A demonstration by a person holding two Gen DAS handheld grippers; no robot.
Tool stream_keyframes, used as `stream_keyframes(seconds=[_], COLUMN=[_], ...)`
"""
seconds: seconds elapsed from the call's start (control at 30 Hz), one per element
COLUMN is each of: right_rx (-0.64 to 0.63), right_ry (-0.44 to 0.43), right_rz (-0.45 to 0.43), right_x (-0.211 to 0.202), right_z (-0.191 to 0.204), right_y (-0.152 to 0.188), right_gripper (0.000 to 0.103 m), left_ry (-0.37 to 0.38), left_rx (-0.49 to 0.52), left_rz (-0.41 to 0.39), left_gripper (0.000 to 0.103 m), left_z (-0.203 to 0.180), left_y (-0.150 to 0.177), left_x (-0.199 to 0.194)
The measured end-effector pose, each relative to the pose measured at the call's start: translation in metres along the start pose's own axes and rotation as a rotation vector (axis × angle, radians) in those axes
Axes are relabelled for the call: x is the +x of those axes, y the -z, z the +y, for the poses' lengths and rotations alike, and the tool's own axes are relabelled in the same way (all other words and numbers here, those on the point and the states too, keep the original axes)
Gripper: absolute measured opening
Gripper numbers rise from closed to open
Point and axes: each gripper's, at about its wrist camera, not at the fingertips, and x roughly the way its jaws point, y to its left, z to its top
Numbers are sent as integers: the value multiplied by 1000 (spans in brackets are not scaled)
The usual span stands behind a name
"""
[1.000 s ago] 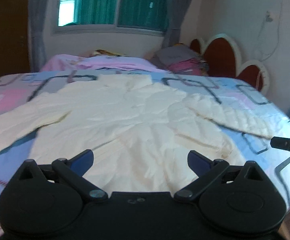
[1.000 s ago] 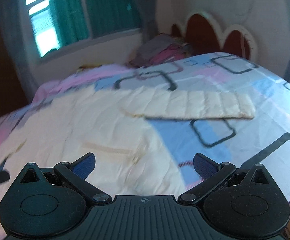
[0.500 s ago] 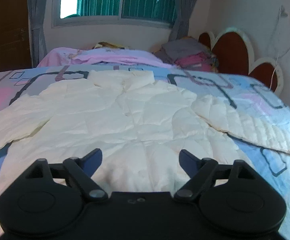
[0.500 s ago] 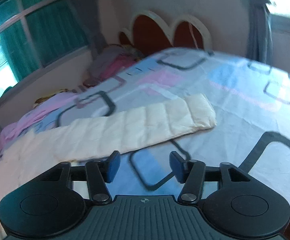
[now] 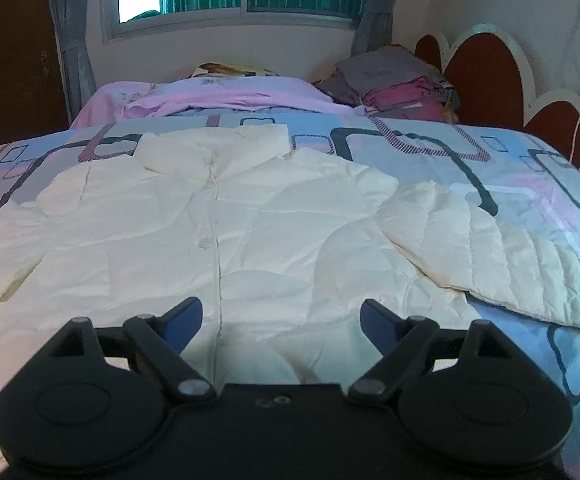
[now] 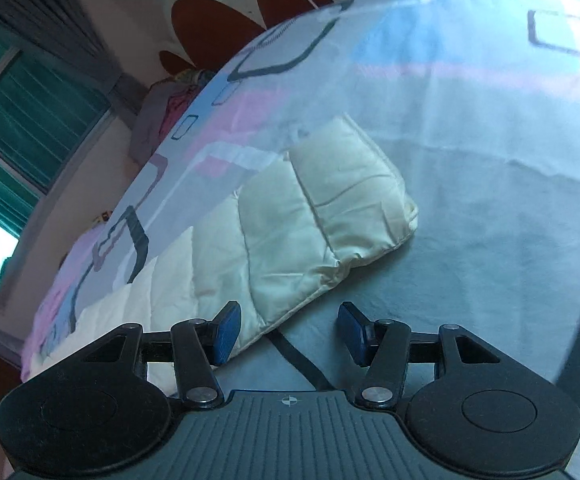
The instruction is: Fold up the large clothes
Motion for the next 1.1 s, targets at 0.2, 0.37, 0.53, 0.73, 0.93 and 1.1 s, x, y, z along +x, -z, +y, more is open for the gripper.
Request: stream_keyframes(seconds=[0.2,0.37,0.53,0.73,0.93,1.1], right_rx=[44,-61,-298,-592,-779,-918], right_ry=[27,66,27,-121,-258,-366], right_rz=[-37,-90,-205,-224,-100,49], right_x=[7,3,-27,-43,-23,0], right_z=[-5,16,87,198,285,333], right_y=[-12,-15,-1,58,149,230], right_gripper=[28,4,3,3,3,3], left_ry=[-33,-78,-81,-14,71,72], left_rx=[0,11,-29,-61,-75,-137], left_rz=[4,-5,-24,-13,-8,-11], left_gripper=[83,80,80,80,79,78], left_z=[7,30,71,119,162,200], left_y=[-8,-14,-19,-21,-18,-11], left_x=[5,5,7,14,9,5])
